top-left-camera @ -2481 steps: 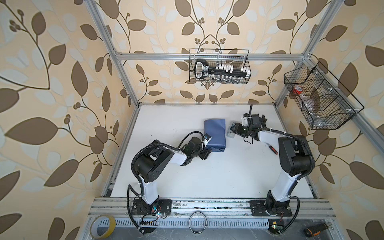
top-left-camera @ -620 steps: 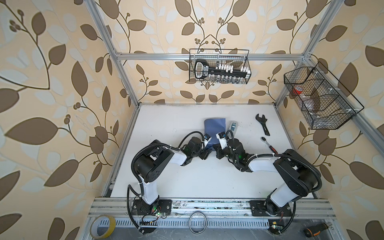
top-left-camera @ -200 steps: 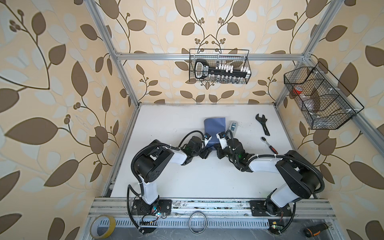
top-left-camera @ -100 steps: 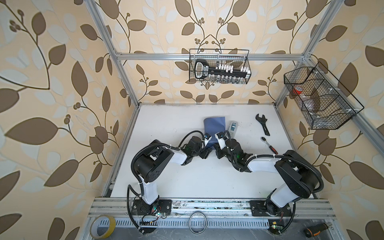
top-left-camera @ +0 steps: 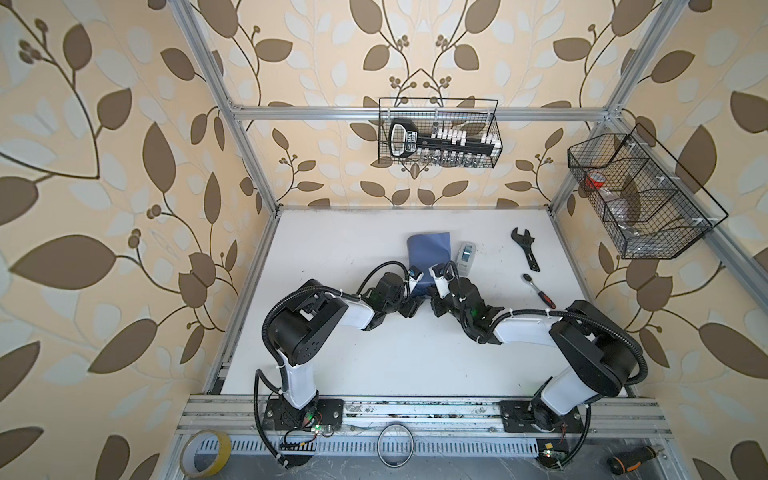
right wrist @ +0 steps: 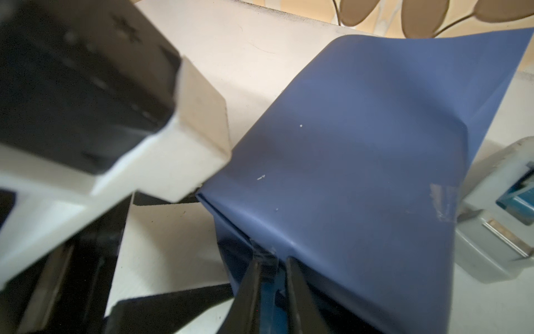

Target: Wrap the gift box in paper

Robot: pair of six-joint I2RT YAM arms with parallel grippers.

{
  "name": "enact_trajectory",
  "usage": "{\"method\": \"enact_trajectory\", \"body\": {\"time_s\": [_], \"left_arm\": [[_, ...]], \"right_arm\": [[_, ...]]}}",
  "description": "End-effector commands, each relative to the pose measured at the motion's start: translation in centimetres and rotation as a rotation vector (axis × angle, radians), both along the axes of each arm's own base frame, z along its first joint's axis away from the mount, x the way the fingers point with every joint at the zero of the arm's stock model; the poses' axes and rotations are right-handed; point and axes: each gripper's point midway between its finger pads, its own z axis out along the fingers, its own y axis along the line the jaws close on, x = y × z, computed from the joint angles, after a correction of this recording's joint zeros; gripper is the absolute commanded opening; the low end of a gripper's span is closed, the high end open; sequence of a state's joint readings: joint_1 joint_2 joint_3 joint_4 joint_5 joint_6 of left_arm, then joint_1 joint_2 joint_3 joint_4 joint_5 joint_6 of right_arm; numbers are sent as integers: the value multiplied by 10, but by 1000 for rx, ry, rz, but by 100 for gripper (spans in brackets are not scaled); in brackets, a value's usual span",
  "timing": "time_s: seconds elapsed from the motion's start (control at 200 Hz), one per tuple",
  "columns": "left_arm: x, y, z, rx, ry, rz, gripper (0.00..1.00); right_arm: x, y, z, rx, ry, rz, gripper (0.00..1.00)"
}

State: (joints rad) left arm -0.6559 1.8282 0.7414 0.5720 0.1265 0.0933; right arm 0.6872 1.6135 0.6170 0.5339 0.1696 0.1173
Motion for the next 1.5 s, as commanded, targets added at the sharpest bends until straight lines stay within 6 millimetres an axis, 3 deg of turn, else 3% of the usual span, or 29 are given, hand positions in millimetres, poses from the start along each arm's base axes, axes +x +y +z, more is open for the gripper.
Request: {"method": "enact_trajectory", "body": {"time_s": [0.0,0.37,0.635,0.795,1.13,1.494], "left_arm": [[9,-12,30,-58,-59,-3,72],[12,-13,29,-70,-42,15,71],[12,-13,25,-70,-34,15,70],[11,-13,22,-66,-30,13,70],[11,-13,21,-64,-31,13,70],[11,-13,21,-62,-31,12,70]], "right_arm": [[3,3,13,-4,-33,1,20],[-8,0,35,98,-27,10,23],[-27,-21,25,253,118,-32,27],[-33,-16,19,313,224,-21,28],[-23,-4,15,346,329,-44,24],[-7,-5,7,334,384,-73,23]]}}
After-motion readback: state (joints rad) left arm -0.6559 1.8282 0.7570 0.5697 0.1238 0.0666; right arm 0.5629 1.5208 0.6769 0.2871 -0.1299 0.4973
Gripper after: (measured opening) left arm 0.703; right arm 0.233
